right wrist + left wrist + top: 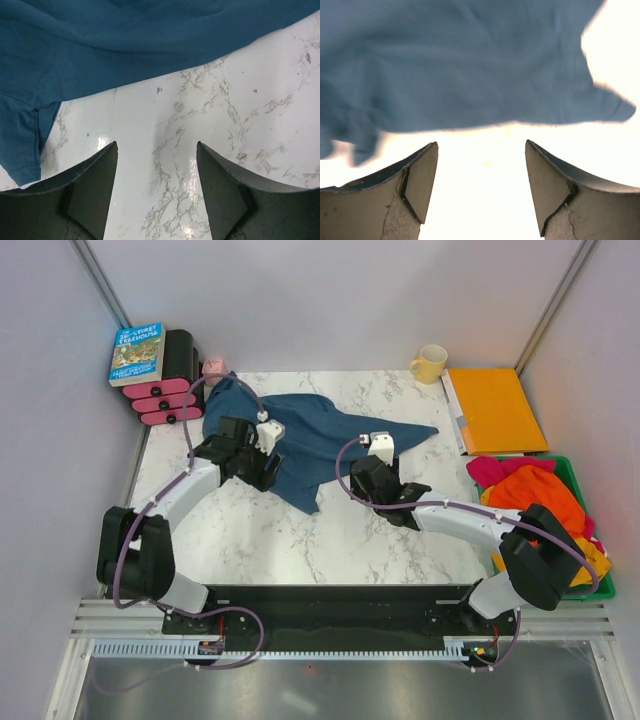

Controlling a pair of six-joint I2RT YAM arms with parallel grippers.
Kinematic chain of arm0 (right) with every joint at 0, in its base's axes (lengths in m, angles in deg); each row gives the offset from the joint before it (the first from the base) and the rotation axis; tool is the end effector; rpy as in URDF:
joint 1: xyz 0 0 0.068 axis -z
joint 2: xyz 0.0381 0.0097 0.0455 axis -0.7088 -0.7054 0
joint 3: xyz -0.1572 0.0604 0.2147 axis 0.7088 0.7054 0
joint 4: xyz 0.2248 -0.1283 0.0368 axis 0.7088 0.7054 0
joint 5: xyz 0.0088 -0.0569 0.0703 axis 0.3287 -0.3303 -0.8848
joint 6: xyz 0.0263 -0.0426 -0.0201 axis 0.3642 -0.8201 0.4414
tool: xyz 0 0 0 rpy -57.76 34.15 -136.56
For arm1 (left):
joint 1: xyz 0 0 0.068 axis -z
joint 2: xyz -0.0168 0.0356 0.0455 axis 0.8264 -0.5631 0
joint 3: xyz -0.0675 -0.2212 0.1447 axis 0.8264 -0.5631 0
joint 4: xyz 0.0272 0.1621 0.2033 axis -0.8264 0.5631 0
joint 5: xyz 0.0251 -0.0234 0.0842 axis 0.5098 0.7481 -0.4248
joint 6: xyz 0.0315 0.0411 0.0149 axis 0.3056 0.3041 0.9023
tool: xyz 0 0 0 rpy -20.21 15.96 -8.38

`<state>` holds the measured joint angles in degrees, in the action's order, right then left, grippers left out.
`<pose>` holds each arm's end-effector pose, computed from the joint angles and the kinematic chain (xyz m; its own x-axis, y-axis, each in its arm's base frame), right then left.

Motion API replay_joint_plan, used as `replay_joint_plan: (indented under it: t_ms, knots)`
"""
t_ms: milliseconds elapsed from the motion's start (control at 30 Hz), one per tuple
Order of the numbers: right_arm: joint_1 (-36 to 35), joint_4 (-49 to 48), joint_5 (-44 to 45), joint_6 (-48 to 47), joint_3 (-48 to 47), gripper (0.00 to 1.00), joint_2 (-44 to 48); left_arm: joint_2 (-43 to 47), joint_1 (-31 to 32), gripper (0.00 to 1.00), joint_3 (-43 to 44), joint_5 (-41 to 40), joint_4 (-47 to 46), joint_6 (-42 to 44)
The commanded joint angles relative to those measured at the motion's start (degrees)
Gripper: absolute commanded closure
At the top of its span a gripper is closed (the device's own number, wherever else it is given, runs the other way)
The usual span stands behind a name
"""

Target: Fold and stack the t-shirts

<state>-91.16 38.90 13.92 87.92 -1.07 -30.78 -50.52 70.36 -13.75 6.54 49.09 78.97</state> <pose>0.2301 0.2108 0.2169 -0.5514 -0.0193 -0.8340 -0.0810 0.9962 0.0305 0.2995 -0.0853 0.2482 -0.5664 0.4739 -0.6742 0.5856 0.8071 0.0754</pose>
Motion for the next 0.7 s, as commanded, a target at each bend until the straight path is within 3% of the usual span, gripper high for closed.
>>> replay_joint_plan:
  t_ms: [0, 333, 667]
  knots:
    - [-0.56, -2.51, -0.43, 1.58, -0.25, 0.28, 0.29, -6.47, 0.66, 0.24, -2.95, 1.81, 6.14, 3.65]
    - [-0.83, -2.16, 0.62, 1.32, -1.31, 0.28, -0.59, -16.15, 1.36, 0.26, -0.4, 0.41, 5.97, 0.4]
    - [-0.91, -2.95, 0.45, 1.49, -1.4, 0.28, -3.14, -23.26, 1.36, 0.25, 3.99, -8.83, -3.88, -2.76]
